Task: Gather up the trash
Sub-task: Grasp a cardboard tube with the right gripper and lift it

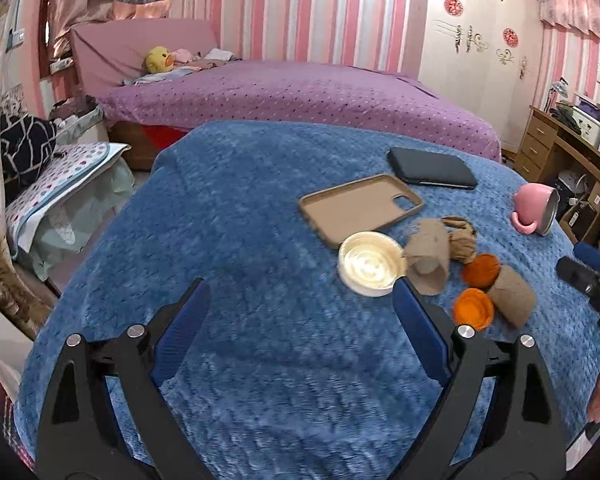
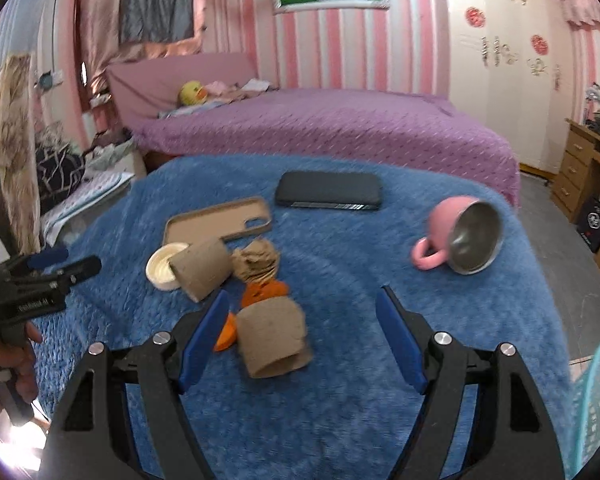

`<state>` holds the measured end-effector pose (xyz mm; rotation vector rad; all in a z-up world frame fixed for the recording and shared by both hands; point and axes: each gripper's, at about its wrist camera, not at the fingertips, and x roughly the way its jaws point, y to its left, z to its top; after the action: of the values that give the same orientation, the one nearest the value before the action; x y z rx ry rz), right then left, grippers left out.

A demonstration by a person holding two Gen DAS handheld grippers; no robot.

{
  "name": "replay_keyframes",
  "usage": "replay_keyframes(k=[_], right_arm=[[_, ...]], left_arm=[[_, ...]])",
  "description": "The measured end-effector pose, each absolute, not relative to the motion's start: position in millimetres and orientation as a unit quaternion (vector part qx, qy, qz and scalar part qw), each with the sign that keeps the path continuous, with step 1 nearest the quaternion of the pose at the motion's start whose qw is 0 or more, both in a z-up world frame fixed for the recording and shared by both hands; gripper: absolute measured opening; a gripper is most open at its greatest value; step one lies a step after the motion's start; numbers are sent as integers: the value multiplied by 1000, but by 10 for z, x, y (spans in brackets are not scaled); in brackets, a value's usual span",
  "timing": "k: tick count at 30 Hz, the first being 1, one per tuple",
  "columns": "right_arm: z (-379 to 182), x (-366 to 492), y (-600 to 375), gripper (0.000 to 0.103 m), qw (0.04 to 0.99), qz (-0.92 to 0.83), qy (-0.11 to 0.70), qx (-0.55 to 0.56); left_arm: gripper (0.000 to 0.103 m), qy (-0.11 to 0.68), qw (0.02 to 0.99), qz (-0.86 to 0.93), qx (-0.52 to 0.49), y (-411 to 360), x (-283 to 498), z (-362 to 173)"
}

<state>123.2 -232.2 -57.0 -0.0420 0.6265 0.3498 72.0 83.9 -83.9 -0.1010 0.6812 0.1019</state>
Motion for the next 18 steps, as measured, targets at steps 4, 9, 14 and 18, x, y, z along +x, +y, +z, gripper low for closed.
replay_keyframes(k=[4, 9, 14, 18], right_arm=[[-608, 1250, -2212, 75, 933, 178, 311, -36], [-661, 1288, -2145, 75, 931, 179, 316, -45], [-762, 1369, -2098, 75, 925, 178, 332, -49], [-870, 1467, -2107, 75, 917, 171, 358, -46]], left_arm=[[89, 342, 937, 46, -49, 875, 726, -878], [89, 345, 936, 43, -48, 858, 728, -901], [89, 351, 934, 42, -44, 795, 753, -934], [89, 354, 934, 42, -42, 757, 758, -947]])
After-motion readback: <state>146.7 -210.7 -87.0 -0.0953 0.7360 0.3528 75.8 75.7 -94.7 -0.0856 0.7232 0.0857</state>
